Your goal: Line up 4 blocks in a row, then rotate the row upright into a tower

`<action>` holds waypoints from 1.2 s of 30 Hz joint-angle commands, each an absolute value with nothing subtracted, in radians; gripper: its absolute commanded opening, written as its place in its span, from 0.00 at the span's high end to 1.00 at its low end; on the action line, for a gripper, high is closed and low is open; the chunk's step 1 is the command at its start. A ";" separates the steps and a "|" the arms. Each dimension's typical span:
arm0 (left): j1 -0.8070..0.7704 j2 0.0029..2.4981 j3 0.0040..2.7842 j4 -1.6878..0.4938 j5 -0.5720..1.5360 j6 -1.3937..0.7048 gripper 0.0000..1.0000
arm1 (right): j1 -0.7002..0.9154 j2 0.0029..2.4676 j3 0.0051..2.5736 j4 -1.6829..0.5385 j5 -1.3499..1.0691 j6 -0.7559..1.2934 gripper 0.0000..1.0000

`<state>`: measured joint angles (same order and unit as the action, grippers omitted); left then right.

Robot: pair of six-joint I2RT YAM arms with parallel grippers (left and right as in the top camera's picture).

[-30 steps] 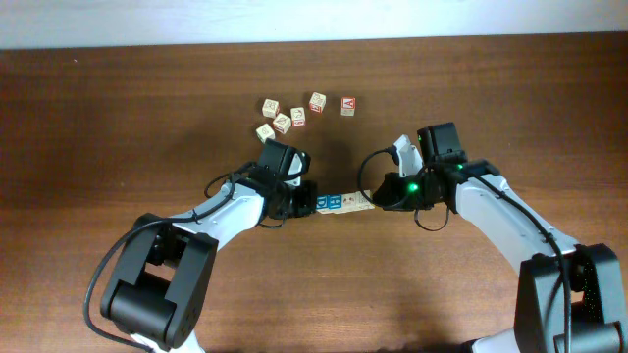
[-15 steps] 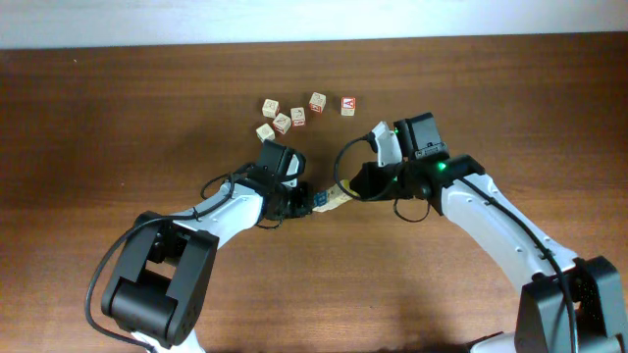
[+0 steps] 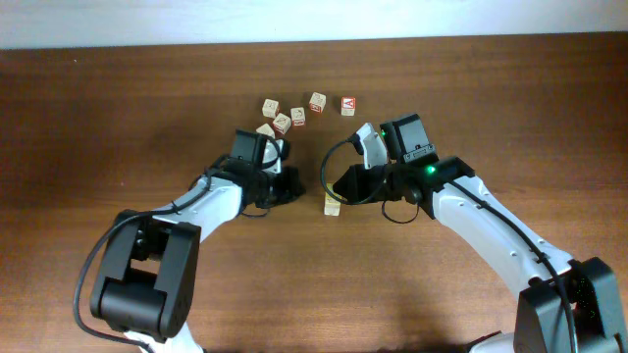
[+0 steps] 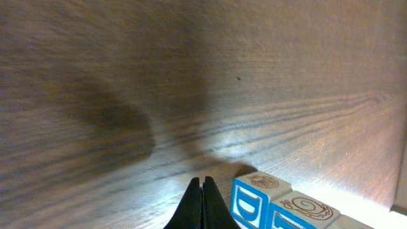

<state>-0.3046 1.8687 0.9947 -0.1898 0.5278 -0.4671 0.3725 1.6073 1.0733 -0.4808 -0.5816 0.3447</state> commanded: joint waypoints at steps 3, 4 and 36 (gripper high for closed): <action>-0.272 1.866 1.010 -0.194 0.546 -0.454 1.00 | 0.382 1.635 1.082 -0.509 -0.549 0.350 0.96; -0.272 1.866 1.010 -0.194 0.545 -0.454 1.00 | 0.382 1.633 1.099 -0.529 -0.549 0.349 0.96; 0.096 1.307 1.029 -0.463 0.339 -0.342 0.01 | 0.025 0.873 1.635 -1.608 -0.070 0.085 0.01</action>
<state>0.0921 1.3231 1.0256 -0.4614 0.3470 -0.3511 0.0311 0.8722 1.6325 -1.6123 -0.0856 0.0933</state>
